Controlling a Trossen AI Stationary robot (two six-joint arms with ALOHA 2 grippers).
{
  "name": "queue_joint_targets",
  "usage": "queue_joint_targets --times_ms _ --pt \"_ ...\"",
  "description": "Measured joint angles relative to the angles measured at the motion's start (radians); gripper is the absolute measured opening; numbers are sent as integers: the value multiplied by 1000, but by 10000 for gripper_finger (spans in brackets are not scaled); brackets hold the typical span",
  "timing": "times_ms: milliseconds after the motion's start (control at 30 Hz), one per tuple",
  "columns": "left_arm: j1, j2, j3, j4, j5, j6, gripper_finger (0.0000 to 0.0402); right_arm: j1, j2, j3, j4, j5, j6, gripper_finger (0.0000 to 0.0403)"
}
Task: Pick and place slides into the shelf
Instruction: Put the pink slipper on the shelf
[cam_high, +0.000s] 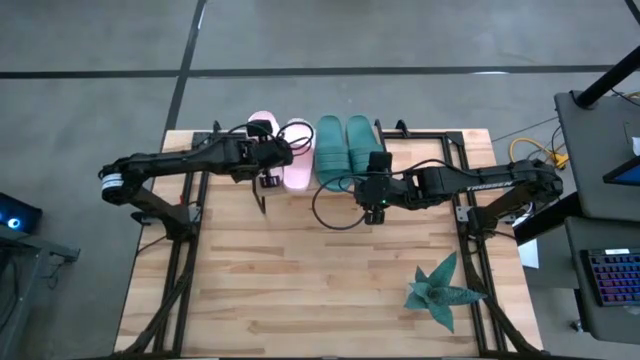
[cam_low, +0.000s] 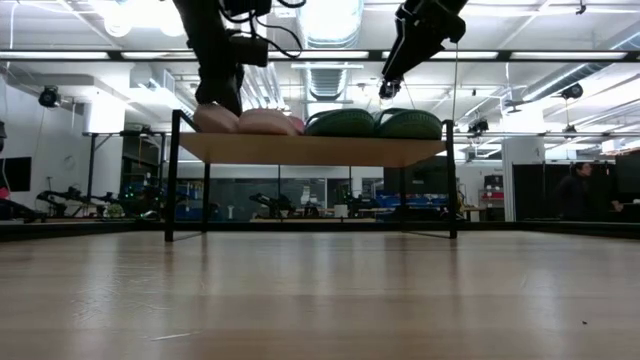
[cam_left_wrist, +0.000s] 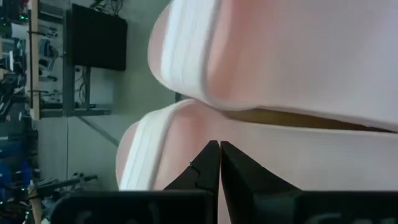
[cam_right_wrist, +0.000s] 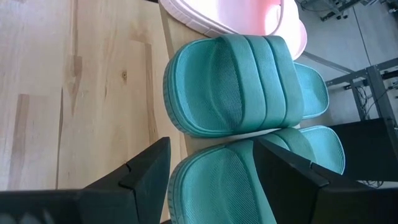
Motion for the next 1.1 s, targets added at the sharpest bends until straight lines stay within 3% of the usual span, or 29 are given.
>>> queue_joint_targets --times_ms 333,500,633,933,1100 --pt "-17 -41 28 1 14 3 0 0 0 0 0 0 -1 219" --pt "-43 -98 32 -19 223 8 2 0 0 0 0 0 -2 219" --pt "-103 -141 30 -49 346 -21 35 0 0 0 -3 0 -4 219" --pt "-311 -126 13 -79 332 -147 182 0 0 0 -8 0 4 219" --pt "-399 -51 10 -183 140 -266 202 0 0 -1 -9 0 4 219"
